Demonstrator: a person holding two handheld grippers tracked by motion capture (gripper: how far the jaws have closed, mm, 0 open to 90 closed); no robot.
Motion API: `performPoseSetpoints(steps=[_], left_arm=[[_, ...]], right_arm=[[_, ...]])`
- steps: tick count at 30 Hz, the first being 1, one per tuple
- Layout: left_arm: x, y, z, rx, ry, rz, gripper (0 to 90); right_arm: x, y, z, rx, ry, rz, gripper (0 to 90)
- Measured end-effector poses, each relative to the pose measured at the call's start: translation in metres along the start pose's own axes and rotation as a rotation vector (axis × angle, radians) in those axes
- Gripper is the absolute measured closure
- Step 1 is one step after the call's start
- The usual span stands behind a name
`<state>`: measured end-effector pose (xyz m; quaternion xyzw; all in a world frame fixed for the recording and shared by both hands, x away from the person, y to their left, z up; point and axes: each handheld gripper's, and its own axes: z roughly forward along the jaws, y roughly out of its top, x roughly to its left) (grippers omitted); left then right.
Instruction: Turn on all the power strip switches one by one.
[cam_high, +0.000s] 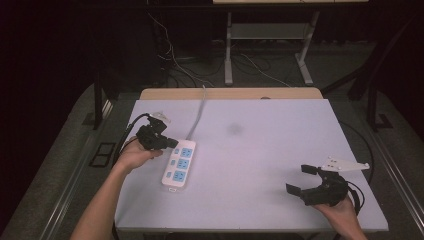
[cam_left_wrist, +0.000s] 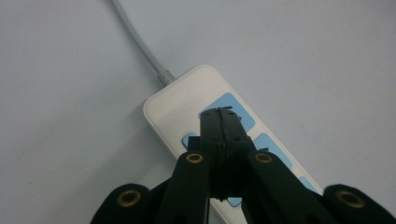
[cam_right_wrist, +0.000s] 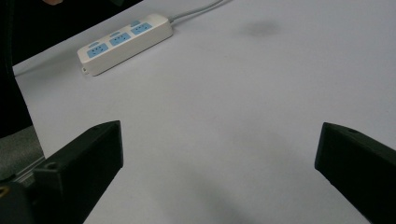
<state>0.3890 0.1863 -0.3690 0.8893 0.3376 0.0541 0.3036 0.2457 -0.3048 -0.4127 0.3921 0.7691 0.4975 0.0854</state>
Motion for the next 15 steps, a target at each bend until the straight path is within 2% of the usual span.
performPoseSetpoints(steps=[15], left_arm=[[0.000,0.002,0.014,0.017,0.003,0.012,89.2]], right_arm=[[-0.001,0.000,0.000,-0.001,0.002,0.001,0.8]])
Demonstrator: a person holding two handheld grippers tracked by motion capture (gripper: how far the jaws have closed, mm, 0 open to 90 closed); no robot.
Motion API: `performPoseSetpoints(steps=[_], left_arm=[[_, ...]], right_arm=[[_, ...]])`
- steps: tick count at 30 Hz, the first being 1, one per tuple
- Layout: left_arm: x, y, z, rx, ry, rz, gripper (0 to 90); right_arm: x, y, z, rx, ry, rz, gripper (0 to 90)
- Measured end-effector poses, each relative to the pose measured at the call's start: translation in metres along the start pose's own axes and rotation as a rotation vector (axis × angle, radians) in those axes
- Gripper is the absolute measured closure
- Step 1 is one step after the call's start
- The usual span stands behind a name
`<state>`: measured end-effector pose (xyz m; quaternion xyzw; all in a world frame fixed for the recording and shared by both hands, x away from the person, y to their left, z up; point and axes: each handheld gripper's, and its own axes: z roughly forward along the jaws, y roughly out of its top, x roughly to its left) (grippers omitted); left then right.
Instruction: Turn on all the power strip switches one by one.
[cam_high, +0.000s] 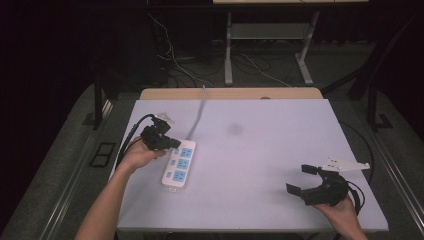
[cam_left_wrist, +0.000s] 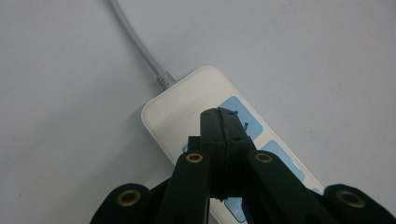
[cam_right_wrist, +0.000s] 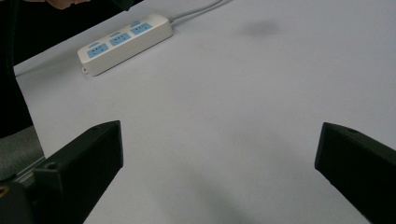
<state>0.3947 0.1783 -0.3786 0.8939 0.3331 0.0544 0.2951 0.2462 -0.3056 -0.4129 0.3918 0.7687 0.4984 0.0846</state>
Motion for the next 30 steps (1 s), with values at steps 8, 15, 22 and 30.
performPoseSetpoints(steps=[8,15,22,30], left_arm=[[0.002,-0.001,0.008,0.010,0.004,-0.003,89.3],[0.005,-0.003,0.012,0.023,0.010,-0.014,89.2],[0.010,-0.005,0.015,0.043,0.020,-0.017,89.2],[0.011,-0.012,0.016,0.025,0.010,-0.040,89.2]], right_arm=[[0.000,0.000,0.000,0.003,0.001,-0.002,0.8],[0.000,0.000,0.000,0.005,0.002,-0.001,0.9],[0.000,0.000,0.000,0.005,0.002,-0.001,0.9],[-0.001,0.000,0.000,0.007,0.003,-0.001,0.9]])
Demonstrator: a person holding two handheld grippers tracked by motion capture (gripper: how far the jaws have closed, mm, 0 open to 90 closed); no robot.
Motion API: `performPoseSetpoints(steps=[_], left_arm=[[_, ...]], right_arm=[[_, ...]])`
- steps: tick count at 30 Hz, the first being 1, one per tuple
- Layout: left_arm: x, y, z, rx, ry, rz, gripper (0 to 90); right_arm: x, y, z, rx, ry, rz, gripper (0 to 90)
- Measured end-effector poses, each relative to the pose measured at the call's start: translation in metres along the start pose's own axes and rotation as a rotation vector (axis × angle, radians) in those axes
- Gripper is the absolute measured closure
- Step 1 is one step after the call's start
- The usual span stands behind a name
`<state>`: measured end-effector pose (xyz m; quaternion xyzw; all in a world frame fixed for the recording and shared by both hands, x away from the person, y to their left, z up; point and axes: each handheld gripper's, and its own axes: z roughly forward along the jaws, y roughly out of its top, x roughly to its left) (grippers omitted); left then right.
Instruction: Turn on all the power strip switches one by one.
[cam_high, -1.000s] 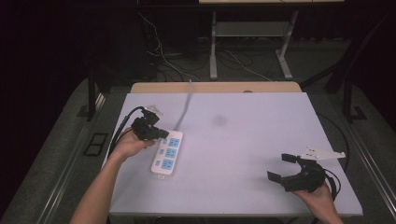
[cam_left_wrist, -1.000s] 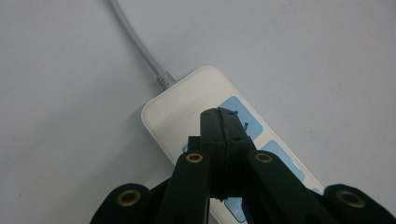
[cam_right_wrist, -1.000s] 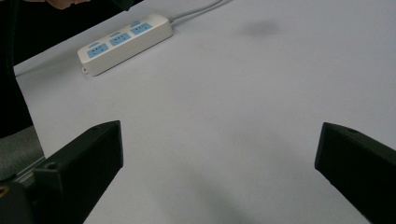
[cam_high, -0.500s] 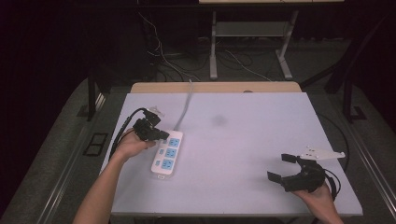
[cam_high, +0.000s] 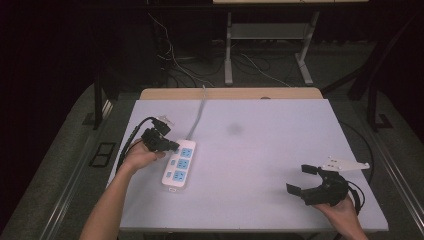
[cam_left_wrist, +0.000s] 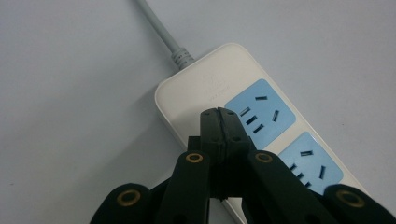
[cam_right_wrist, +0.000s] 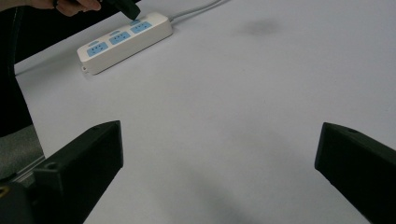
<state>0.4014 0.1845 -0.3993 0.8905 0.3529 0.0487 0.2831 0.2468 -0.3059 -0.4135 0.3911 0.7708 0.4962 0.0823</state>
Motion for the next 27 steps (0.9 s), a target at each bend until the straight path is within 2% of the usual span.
performPoseSetpoints(steps=[15,19,24,27], left_arm=[[0.0004,-0.0031,0.0008,-0.016,-0.016,-0.029,89.3],[0.0022,-0.0039,0.0015,-0.018,-0.033,-0.047,89.4],[0.0031,-0.0044,0.0022,-0.018,-0.036,-0.043,89.6],[0.0050,-0.0046,0.0026,-0.018,-0.049,-0.060,89.6]], right_arm=[[0.0002,-0.0001,0.0005,0.003,-0.003,-0.004,0.8],[0.0002,-0.0001,0.0003,0.003,-0.002,-0.005,0.8],[-0.0002,-0.0002,0.0004,0.005,-0.003,-0.006,0.9],[-0.0004,-0.0002,0.0004,0.006,-0.002,-0.006,0.9]])
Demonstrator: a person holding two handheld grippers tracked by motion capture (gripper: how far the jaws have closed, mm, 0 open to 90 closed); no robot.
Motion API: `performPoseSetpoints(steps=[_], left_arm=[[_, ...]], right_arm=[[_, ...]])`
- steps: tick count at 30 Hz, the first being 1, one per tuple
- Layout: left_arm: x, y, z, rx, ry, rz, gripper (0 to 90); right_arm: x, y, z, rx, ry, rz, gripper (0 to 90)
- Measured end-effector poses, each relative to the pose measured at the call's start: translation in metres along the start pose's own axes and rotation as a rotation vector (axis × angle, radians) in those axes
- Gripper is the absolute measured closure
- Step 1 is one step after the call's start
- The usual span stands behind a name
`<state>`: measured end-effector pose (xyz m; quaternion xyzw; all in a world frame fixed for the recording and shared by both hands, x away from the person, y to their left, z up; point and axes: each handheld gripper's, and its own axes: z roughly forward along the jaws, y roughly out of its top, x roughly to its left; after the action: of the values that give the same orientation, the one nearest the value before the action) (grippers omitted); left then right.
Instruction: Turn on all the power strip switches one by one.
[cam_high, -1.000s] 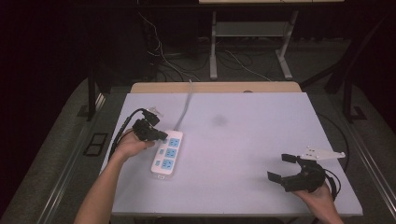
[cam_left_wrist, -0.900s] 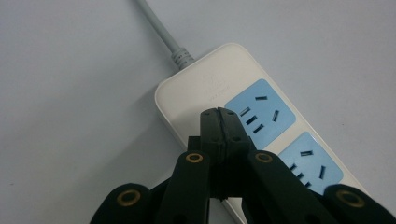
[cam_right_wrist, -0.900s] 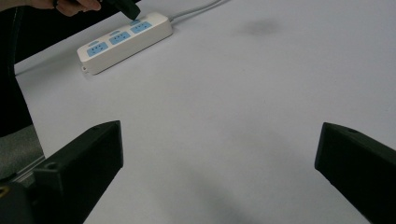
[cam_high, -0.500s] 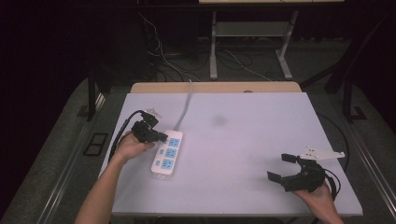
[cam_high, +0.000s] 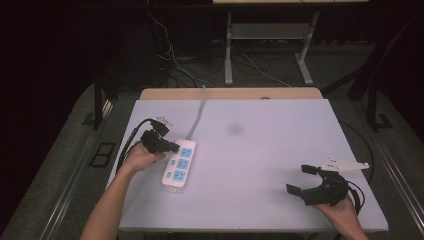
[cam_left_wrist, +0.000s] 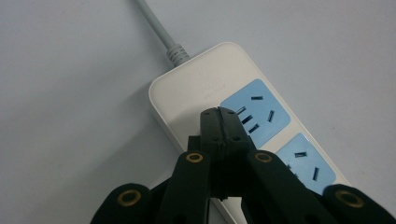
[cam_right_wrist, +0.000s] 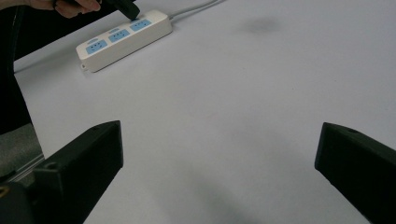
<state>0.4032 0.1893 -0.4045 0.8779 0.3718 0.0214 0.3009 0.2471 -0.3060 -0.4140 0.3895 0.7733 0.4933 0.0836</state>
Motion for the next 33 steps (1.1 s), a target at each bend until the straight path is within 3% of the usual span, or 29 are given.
performPoseSetpoints(steps=[7,12,16,24,29,33], left_arm=[[0.0041,-0.0035,0.0005,-0.021,-0.026,-0.030,89.7],[0.0034,-0.0049,0.0019,-0.038,-0.005,-0.031,89.8],[0.0049,-0.0052,0.0040,-0.060,-0.014,-0.063,89.8],[0.0025,-0.0037,0.0035,-0.049,0.006,-0.056,89.5],[0.0045,-0.0031,0.0030,-0.059,0.001,-0.087,89.2],[0.0025,0.0003,-0.0001,-0.085,-0.014,-0.076,89.2]], right_arm=[[0.0010,0.0000,0.0000,0.004,0.005,-0.010,0.9],[0.0008,0.0002,-0.0001,0.005,0.005,-0.013,0.8],[0.0013,0.0002,-0.0007,0.004,0.004,-0.013,0.8],[-0.0007,0.0000,-0.0030,-0.006,-0.001,0.001,0.8],[-0.0005,-0.0004,-0.0026,-0.005,-0.003,0.002,0.8],[-0.0018,-0.0005,-0.0018,-0.003,-0.004,0.005,0.8]])
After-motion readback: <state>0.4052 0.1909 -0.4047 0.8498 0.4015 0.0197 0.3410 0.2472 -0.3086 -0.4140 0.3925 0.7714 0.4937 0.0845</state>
